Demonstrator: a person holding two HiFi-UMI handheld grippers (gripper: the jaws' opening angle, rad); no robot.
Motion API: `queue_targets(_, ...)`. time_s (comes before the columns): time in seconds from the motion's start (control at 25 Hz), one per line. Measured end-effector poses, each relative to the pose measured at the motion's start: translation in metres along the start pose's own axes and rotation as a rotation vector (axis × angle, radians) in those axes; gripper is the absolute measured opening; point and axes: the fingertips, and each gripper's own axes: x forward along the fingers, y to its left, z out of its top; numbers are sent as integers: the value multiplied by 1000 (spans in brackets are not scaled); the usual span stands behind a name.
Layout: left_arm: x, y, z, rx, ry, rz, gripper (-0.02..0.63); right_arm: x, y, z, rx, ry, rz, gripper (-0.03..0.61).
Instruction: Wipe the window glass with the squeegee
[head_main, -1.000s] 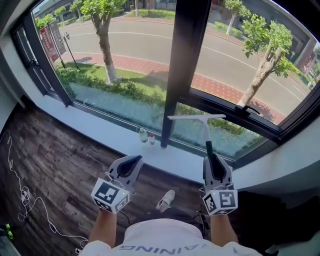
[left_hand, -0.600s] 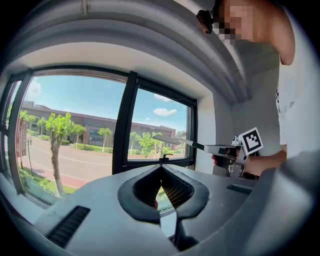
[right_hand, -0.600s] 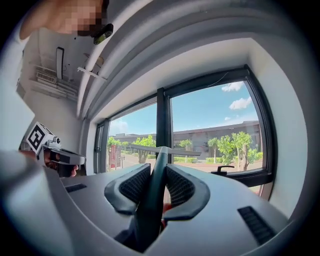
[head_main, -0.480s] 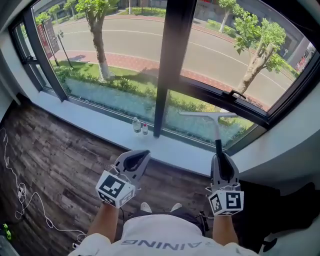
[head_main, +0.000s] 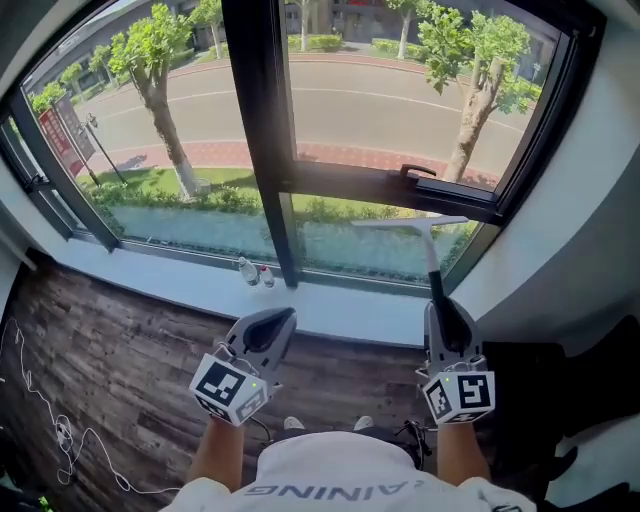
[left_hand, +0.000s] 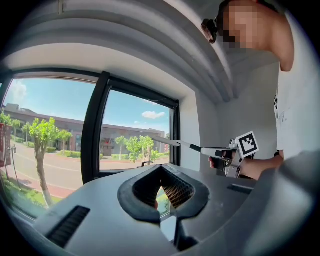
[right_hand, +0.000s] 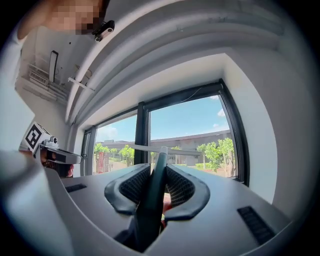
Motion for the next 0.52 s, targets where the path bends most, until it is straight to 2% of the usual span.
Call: queue_targets(0.52, -20, 3, 8, 16, -4, 37, 18, -4, 21, 5, 5, -4, 37, 100)
